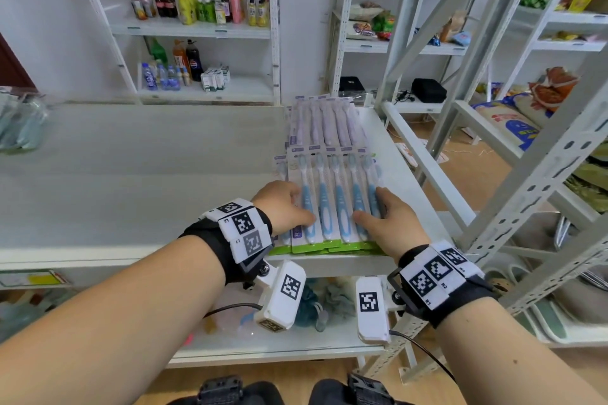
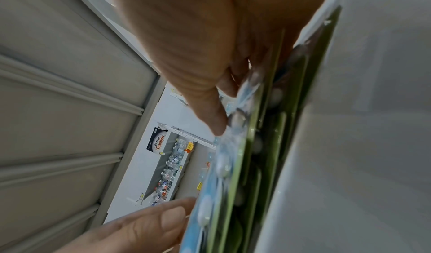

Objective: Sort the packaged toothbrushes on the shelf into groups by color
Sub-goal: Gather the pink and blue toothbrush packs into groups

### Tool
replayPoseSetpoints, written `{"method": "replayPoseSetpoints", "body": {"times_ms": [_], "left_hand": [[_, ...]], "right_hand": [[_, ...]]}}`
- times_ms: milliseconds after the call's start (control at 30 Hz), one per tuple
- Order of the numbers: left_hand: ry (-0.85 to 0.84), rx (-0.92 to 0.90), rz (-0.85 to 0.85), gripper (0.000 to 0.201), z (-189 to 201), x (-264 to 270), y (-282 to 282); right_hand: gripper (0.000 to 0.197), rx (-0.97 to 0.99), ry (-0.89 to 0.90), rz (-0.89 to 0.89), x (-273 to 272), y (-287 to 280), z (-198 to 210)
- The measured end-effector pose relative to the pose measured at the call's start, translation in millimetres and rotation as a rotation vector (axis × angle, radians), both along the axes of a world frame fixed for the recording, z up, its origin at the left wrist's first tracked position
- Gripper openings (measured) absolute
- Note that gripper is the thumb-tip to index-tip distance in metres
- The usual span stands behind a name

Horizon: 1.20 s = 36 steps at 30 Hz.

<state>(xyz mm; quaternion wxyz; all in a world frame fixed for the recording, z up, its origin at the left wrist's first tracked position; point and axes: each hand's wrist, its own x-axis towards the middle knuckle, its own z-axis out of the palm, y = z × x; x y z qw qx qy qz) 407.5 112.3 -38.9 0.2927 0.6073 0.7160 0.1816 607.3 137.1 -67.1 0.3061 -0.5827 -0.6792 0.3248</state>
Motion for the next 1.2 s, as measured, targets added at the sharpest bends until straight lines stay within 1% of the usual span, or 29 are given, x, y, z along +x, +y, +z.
{"method": "replayPoseSetpoints", "body": {"times_ms": [67, 133, 233, 333, 400, 467, 500, 567, 633, 700, 767, 867, 967, 1033, 1200], "left_hand": [[0.000, 0.003, -0.025, 0.019, 0.4, 2.0, 0.3], [-0.014, 0.020, -0.037, 0.034, 1.6, 3.5, 0.6], [0.002, 0.038, -0.053, 0.034, 2.9, 4.9, 1.8], [0.017, 0.026, -0.049, 0.034, 3.9, 5.6, 2.8], [0.014, 0.030, -0.017, 0.039, 1.8, 4.4, 3.1], [0.005, 0.066, 0.053, 0.044, -0.9, 1.7, 2.4], [0.004, 0.084, 0.085, 0.036, -2.4, 0.2, 1.9], [-0.002, 0.096, 0.115, 0.009, -5.4, -2.4, 0.4], [-0.016, 0.082, 0.123, 0.006, -7.2, -2.4, -0.9], [-0.044, 0.074, 0.129, 0.022, -9.2, -2.9, -0.8], [-0.057, 0.062, 0.123, 0.018, -10.2, -2.6, -0.5], [-0.061, 0.048, 0.106, 0.024, -11.1, -1.8, -1.3], [-0.070, 0.054, 0.096, 0.028, -11.2, -0.6, -2.3], [-0.078, 0.054, 0.096, 0.028, -10.7, 0.4, -2.6], [-0.111, 0.046, 0.094, 0.030, -10.1, 3.7, -2.3]], "right_hand": [[0.055, 0.001, 0.000, 0.004, 0.0, -0.5, 0.2], [0.058, -0.007, -0.005, 0.003, 0.0, -0.3, 0.2], [0.061, -0.005, -0.010, -0.004, -0.2, -0.2, 0.3], [0.059, 0.000, -0.006, 0.000, -0.3, -0.5, 0.0], [0.057, 0.002, -0.004, 0.004, 0.0, -0.5, 0.0], [0.055, 0.005, 0.002, 0.000, 0.5, -0.5, -0.1], [0.054, 0.004, 0.006, -0.002, 0.6, -0.6, -0.2], [0.049, 0.007, 0.010, 0.002, 0.6, 0.1, -1.1], [0.045, 0.009, 0.012, 0.005, 0.3, 0.4, -1.4], [0.041, 0.012, 0.006, 0.004, -0.1, 1.1, -1.5], [0.040, 0.011, -0.004, 0.006, -0.2, 1.0, -1.3], [0.033, 0.017, -0.017, 0.009, 0.6, 0.5, -0.9], [0.031, 0.014, -0.015, 0.009, 1.3, -0.6, 0.4], [0.032, 0.010, -0.006, 0.009, 2.0, -1.1, 1.1], [0.043, 0.011, -0.009, 0.004, 4.9, -1.6, 2.7]]}}
